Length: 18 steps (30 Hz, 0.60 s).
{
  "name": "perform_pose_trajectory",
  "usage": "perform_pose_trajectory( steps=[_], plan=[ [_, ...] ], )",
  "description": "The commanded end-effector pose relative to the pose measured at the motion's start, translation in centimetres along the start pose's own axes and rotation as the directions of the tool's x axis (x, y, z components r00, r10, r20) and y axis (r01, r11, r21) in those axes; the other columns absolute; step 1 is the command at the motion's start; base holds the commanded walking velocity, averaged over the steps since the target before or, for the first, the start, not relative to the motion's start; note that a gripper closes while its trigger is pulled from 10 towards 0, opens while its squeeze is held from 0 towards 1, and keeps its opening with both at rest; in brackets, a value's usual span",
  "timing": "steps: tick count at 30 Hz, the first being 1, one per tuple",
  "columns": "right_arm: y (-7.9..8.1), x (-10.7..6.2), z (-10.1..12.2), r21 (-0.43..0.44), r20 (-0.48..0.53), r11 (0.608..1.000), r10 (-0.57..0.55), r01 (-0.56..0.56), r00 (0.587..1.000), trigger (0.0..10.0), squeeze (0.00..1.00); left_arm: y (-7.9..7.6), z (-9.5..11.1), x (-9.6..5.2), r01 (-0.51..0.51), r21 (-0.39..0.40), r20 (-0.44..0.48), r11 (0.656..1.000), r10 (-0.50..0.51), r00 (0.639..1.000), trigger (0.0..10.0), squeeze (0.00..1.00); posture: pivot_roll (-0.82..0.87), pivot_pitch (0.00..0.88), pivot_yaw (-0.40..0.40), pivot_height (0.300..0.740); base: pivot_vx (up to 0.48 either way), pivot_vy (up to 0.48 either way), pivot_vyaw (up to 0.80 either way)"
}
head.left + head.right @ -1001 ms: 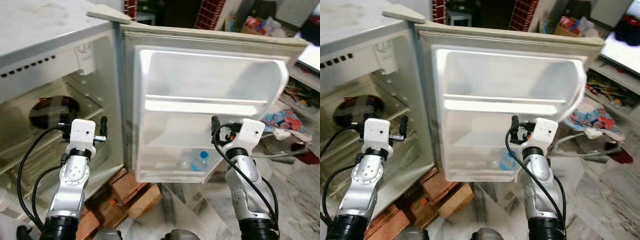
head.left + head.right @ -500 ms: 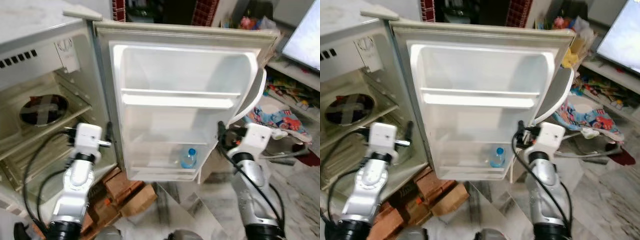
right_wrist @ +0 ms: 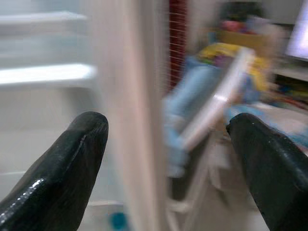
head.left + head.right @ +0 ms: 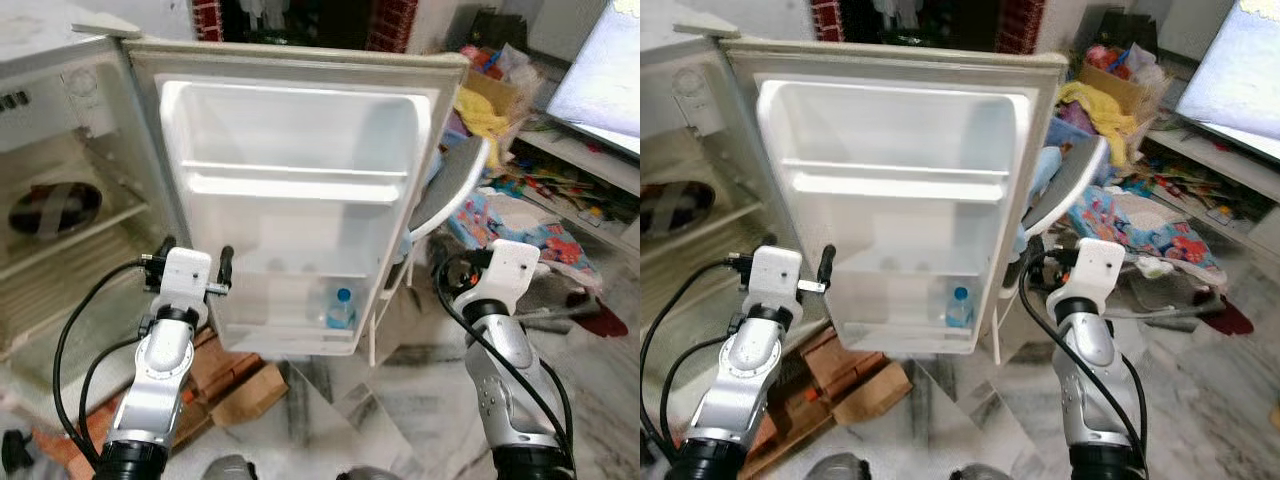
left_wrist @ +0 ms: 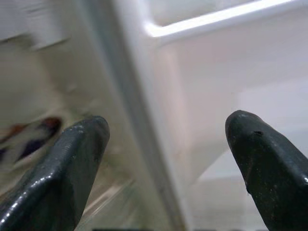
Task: Restocking fridge
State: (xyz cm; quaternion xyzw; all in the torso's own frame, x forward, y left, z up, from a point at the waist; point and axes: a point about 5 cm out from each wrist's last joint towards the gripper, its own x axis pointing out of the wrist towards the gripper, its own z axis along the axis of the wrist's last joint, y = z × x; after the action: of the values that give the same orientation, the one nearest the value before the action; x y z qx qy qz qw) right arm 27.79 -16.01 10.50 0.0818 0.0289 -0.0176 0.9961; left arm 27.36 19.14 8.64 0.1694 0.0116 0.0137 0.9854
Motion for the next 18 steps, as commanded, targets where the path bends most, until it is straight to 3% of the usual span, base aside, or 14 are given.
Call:
perform_pose_trajectory(
  steps=[1,18],
  plan=[
    [-0.29,0.30,0.74,-0.023,0.030,1.000,0.000,0.000,1.000,10.0,0.00,-0.39,0.35,0.28,0.006,-0.001,0.009,1.000,-0.006,1.000,10.0,0.00,0.00,0.001,-0.083,0.740,0.000,-0.330,0.79],
    [0.25,0.18,-0.02,-0.093,0.005,0.995,0.023,-0.022,1.000,10.0,0.00,-0.23,0.37,0.28,-0.012,0.047,0.003,0.999,0.012,1.000,10.0,0.00,0.01,0.015,-0.069,0.740,0.000,-0.317,0.78]
  ],
)
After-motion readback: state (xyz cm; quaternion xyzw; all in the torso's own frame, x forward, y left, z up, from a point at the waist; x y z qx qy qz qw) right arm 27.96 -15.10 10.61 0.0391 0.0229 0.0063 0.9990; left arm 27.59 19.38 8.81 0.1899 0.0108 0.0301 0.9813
